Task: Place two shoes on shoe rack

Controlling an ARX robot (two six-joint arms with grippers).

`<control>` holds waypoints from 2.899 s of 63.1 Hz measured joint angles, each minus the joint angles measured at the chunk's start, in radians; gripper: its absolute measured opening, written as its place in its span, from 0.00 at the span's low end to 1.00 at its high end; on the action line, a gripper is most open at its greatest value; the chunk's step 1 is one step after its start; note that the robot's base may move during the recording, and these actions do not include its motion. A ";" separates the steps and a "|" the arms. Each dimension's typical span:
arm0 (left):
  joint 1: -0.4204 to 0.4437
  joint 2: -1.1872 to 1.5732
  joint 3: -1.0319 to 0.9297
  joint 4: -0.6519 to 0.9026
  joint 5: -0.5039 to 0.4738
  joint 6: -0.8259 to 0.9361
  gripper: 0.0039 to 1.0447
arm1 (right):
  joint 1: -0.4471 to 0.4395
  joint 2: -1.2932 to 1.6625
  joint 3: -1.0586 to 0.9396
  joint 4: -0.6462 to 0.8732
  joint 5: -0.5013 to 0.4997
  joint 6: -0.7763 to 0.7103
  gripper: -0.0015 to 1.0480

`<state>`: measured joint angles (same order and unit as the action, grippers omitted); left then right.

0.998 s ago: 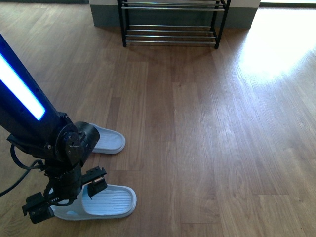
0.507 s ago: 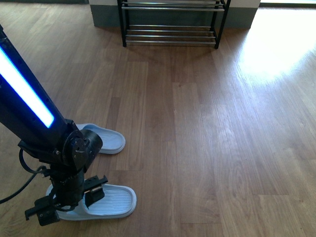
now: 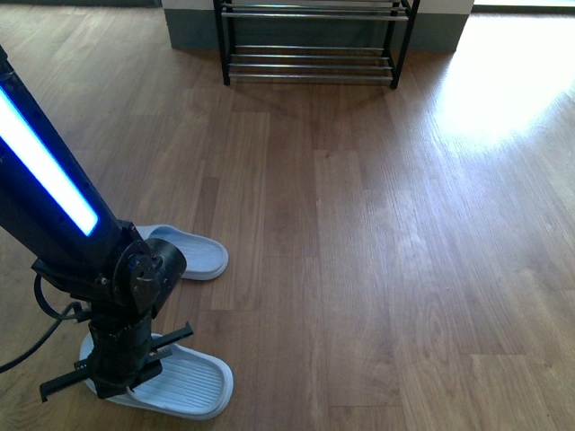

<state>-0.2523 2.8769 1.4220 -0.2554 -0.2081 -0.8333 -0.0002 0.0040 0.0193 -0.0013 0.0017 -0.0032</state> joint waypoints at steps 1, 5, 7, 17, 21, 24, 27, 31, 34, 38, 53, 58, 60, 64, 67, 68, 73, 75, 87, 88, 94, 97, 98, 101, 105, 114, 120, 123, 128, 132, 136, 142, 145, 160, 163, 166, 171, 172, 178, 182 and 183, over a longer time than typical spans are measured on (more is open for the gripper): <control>0.000 -0.003 -0.002 0.002 -0.001 0.000 0.01 | 0.000 0.000 0.000 0.000 0.000 0.000 0.91; 0.000 -0.019 -0.030 0.029 -0.014 0.007 0.01 | 0.000 0.000 0.000 0.000 0.000 0.000 0.91; 0.000 -0.033 -0.047 0.042 -0.024 0.015 0.01 | 0.000 0.000 0.000 0.000 0.000 0.000 0.91; 0.010 -0.197 -0.176 0.124 -0.066 0.062 0.01 | 0.000 0.000 0.000 0.000 0.000 0.000 0.91; 0.015 -0.290 -0.236 0.163 -0.091 0.097 0.01 | 0.000 0.000 0.000 0.000 0.000 0.000 0.91; 0.020 -0.375 -0.286 0.191 -0.116 0.129 0.01 | 0.000 0.000 0.000 0.000 0.000 0.000 0.91; 0.026 -0.445 -0.328 0.216 -0.142 0.159 0.01 | 0.000 0.000 0.000 0.000 0.000 0.000 0.91; 0.034 -0.550 -0.391 0.254 -0.178 0.209 0.01 | 0.000 0.000 0.000 0.000 0.000 0.000 0.91; 0.043 -0.637 -0.444 0.289 -0.213 0.259 0.01 | 0.000 0.000 0.000 0.000 0.000 0.000 0.91; 0.054 -0.723 -0.498 0.321 -0.239 0.308 0.01 | 0.000 0.000 0.000 0.000 0.000 0.000 0.91; 0.141 -1.197 -0.818 0.471 -0.374 0.615 0.01 | 0.000 0.000 0.000 0.000 0.000 0.000 0.91; 0.179 -1.399 -0.924 0.475 -0.396 0.721 0.01 | 0.000 0.000 0.000 0.000 0.000 0.000 0.91; 0.187 -1.473 -0.962 0.477 -0.414 0.763 0.01 | 0.000 0.000 0.000 0.000 0.000 0.000 0.91; 0.197 -1.587 -1.010 0.469 -0.425 0.818 0.01 | 0.000 0.000 0.000 0.000 0.000 0.000 0.91; 0.199 -1.662 -1.033 0.457 -0.438 0.857 0.01 | 0.000 0.000 0.000 0.000 0.000 0.000 0.91; 0.199 -1.699 -1.043 0.449 -0.445 0.868 0.01 | 0.000 0.000 0.000 0.000 0.000 0.000 0.91; 0.190 -1.831 -1.059 0.377 -0.450 0.880 0.01 | 0.000 0.000 0.000 0.000 0.000 0.000 0.91; 0.178 -1.886 -1.064 0.338 -0.463 0.872 0.01 | 0.000 0.000 0.000 0.000 0.000 0.000 0.91; 0.081 -2.089 -1.092 0.172 -0.526 0.780 0.01 | 0.000 0.000 0.000 0.000 0.000 0.000 0.91; 0.080 -2.091 -1.092 0.172 -0.526 0.775 0.01 | 0.000 0.000 0.000 0.000 0.000 0.000 0.91; 0.080 -2.092 -1.093 0.171 -0.531 0.759 0.01 | 0.000 0.000 0.000 0.000 0.000 0.000 0.91; 0.080 -2.092 -1.094 0.171 -0.528 0.757 0.01 | 0.000 0.000 0.000 0.000 0.000 0.000 0.91; 0.080 -2.091 -1.094 0.170 -0.528 0.757 0.01 | 0.000 0.000 0.000 0.000 0.000 0.000 0.91; 0.079 -2.092 -1.094 0.170 -0.528 0.756 0.01 | 0.000 0.000 0.000 0.000 0.000 0.000 0.91; 0.079 -2.093 -1.094 0.170 -0.529 0.754 0.01 | 0.000 0.000 0.000 0.000 0.000 0.000 0.91; 0.078 -2.092 -1.094 0.170 -0.528 0.753 0.01 | 0.000 0.000 0.000 0.000 0.000 0.000 0.91; 0.079 -2.092 -1.094 0.170 -0.529 0.753 0.01 | 0.000 0.000 0.000 0.000 0.000 0.000 0.91; 0.079 -2.092 -1.094 0.170 -0.529 0.753 0.01 | 0.000 0.000 0.000 0.000 0.000 0.000 0.91; 0.078 -2.092 -1.094 0.170 -0.528 0.753 0.01 | 0.000 0.000 0.000 0.000 0.001 0.000 0.91; 0.076 -2.092 -1.094 0.170 -0.526 0.753 0.01 | 0.000 0.000 0.000 0.000 0.001 0.000 0.91; 0.077 -2.092 -1.094 0.170 -0.526 0.753 0.01 | 0.000 0.000 0.000 0.000 0.001 0.000 0.91; 0.077 -2.092 -1.094 0.170 -0.528 0.752 0.01 | 0.000 0.000 0.000 0.000 0.001 0.000 0.91; 0.077 -2.092 -1.094 0.170 -0.527 0.752 0.01 | 0.000 0.000 0.000 0.000 0.001 0.000 0.91; 0.077 -2.092 -1.094 0.170 -0.528 0.751 0.01 | 0.000 -0.001 0.000 0.000 0.000 0.000 0.91; 0.077 -2.092 -1.094 0.170 -0.528 0.751 0.01 | 0.000 -0.001 0.000 0.000 0.000 0.000 0.91; 0.077 -2.091 -1.094 0.170 -0.528 0.750 0.01 | 0.000 -0.001 0.000 0.000 0.001 0.000 0.91; 0.077 -2.092 -1.094 0.170 -0.528 0.750 0.01 | 0.000 -0.001 0.000 0.000 0.000 0.000 0.91; 0.077 -2.092 -1.094 0.170 -0.528 0.750 0.01 | 0.000 -0.001 0.000 0.000 0.000 0.000 0.91; 0.077 -2.091 -1.094 0.170 -0.528 0.750 0.01 | 0.000 0.000 0.000 0.000 -0.002 0.000 0.91; 0.077 -2.091 -1.094 0.170 -0.528 0.750 0.01 | 0.000 0.000 0.000 0.000 -0.002 0.000 0.91; 0.077 -2.091 -1.094 0.170 -0.527 0.750 0.01 | 0.000 0.000 0.000 0.000 -0.003 0.000 0.91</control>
<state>-0.1757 0.7856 0.3275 -0.0853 -0.7353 -0.0834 -0.0002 0.0040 0.0193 -0.0013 -0.0010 -0.0032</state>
